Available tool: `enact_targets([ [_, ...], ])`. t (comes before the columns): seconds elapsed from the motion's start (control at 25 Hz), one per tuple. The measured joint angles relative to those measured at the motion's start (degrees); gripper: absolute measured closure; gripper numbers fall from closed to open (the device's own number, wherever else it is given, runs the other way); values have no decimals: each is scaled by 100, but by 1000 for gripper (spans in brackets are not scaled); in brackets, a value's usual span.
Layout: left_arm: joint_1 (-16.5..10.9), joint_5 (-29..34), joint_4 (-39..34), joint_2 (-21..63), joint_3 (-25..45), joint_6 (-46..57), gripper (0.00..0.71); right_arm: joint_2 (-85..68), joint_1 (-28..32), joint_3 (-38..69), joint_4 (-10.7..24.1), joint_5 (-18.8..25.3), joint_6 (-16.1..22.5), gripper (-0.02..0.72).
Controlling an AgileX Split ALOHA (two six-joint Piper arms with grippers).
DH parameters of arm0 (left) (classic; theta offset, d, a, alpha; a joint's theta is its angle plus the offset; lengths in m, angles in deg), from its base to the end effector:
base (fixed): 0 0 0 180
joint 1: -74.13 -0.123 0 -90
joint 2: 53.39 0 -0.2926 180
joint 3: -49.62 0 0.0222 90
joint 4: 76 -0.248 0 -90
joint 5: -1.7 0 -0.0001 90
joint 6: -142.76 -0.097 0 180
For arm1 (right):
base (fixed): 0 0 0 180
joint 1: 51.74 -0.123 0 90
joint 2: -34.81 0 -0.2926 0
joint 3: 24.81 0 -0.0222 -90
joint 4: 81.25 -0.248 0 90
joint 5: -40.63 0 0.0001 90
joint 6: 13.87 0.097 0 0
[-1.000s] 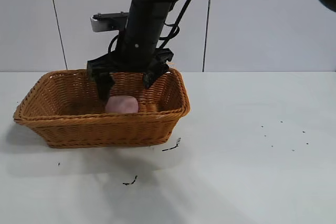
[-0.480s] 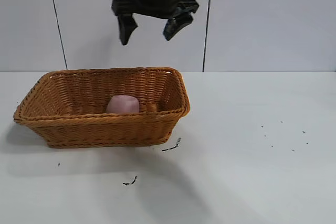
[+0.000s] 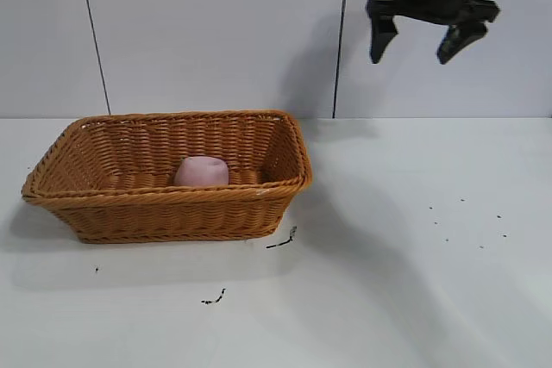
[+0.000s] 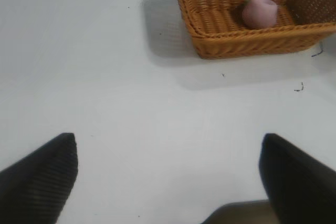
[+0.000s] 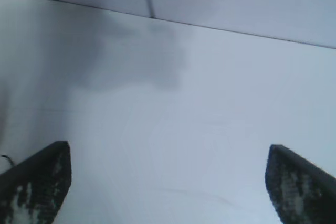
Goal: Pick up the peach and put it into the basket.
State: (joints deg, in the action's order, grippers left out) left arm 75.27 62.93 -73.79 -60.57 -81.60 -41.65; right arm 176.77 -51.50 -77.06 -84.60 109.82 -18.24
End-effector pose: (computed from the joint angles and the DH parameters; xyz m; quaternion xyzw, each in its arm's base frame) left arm -0.0111 -0.0031 0.2724 0.0422 0.8523 -0.0044 0.5213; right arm 0.5132 0.0032 0.2364 -0.0302 0.9822 0.0214 0.1840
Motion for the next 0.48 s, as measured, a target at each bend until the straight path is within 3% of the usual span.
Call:
enact_targets([
  [0.32,0,0,0,0,0,0,18,-416,0,22,-15,47,-59,14],
  [0.48,0,0,0,0,0,0,18,-1211,0,654,-15,31,-59,14],
])
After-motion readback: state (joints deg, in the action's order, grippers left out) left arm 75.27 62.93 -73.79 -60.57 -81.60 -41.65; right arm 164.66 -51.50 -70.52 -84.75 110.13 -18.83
